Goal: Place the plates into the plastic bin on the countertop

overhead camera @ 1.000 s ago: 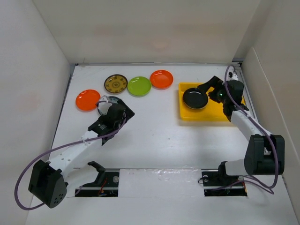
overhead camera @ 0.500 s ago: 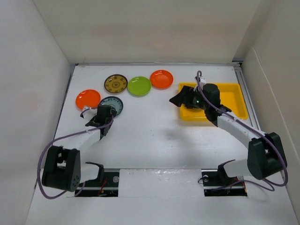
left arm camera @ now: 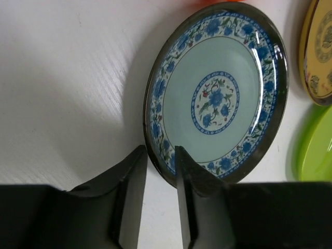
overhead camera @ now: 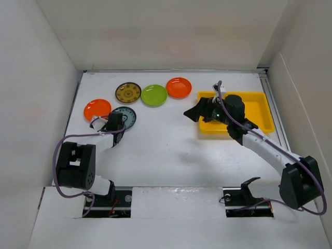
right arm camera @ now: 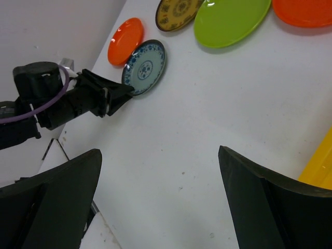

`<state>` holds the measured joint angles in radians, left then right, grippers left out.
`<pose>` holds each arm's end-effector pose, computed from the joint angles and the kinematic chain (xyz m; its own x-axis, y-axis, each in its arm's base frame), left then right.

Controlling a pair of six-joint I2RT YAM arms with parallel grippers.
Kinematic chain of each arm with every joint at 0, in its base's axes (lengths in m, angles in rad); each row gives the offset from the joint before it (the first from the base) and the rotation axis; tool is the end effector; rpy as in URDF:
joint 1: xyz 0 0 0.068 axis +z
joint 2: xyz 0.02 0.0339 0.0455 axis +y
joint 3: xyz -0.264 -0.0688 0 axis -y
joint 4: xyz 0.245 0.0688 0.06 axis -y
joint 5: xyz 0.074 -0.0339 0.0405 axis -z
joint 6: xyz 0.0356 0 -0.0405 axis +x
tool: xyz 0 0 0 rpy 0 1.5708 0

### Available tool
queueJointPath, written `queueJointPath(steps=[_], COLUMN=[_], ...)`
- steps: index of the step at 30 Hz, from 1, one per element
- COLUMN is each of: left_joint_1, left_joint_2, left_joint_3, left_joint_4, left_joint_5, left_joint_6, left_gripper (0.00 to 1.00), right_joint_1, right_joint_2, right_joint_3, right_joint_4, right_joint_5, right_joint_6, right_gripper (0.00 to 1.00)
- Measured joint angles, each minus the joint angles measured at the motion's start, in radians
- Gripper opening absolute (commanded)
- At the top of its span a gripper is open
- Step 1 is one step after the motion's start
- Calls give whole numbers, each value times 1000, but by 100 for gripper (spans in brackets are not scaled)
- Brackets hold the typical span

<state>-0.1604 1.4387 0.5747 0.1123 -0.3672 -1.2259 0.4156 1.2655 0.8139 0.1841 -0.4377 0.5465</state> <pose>0.2669 -0.0302 0.1546 -0.1246 -0.8696 -0.4777 -0.6716 0.4283 -0.6046 0.2590 0.1308 0.2843 -0.5910 0.2537 -0.7657 -0.5063 0.6224 0.5969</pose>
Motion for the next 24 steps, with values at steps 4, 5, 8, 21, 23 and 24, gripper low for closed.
queueJointPath(steps=[4, 5, 8, 21, 23, 24], left_joint_1=[0, 0, 3, -241, -259, -259], left_joint_2=[26, 31, 47, -237, -330, -381], left_joint_3=[21, 27, 50, 65, 45, 27], left_joint_4=[-9, -16, -18, -110, -74, -47], left_joint_5=[2, 2, 3, 107, 143, 173], left_joint_6=[-7, -8, -15, 135, 175, 200], left_gripper=[16, 10, 0, 0, 0, 0], right_joint_1=[-2, -3, -9, -30, -30, -30], right_joint_2=[-40, -48, -73, -84, -48, -26], right_joint_3=[0, 0, -2, -2, 1, 2], right_joint_4=[3, 3, 3, 0, 5, 11], right_joint_5=[-6, -10, -22, -76, -95, -103], right_joint_6=[0, 0, 0, -48, -59, -60], right_gripper=[100, 100, 99, 99, 98, 98])
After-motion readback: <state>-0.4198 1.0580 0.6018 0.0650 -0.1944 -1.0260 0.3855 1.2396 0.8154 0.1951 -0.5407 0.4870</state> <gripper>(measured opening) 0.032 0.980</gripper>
